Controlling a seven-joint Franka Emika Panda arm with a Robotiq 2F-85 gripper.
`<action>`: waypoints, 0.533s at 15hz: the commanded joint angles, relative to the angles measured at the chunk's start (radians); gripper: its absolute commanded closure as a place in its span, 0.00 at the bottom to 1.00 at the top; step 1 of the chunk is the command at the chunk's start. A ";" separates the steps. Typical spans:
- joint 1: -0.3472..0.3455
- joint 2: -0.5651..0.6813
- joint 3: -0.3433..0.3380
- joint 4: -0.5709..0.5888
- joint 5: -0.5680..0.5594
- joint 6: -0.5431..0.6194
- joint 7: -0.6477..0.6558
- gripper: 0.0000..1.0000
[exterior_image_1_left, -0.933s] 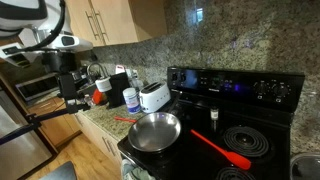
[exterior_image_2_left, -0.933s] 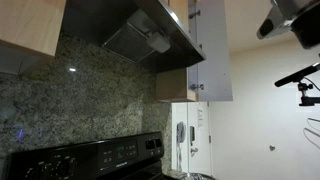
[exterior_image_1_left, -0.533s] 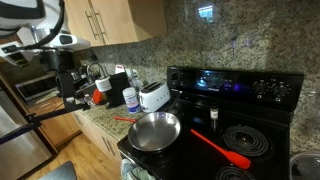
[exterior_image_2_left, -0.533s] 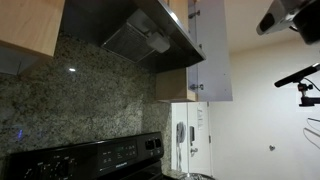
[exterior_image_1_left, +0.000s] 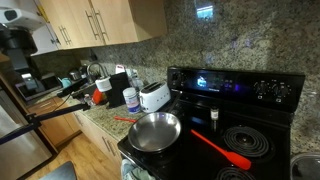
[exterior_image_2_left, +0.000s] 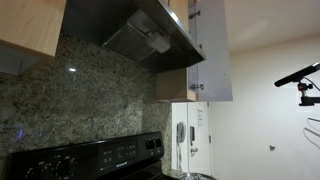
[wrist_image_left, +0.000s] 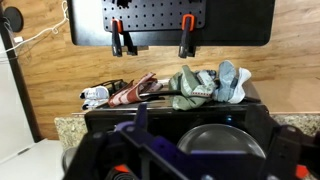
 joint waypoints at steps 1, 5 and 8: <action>0.005 -0.142 0.036 0.010 -0.008 -0.077 0.120 0.00; -0.025 -0.277 0.035 -0.010 -0.101 -0.027 0.159 0.00; -0.055 -0.351 0.018 -0.011 -0.205 0.035 0.143 0.00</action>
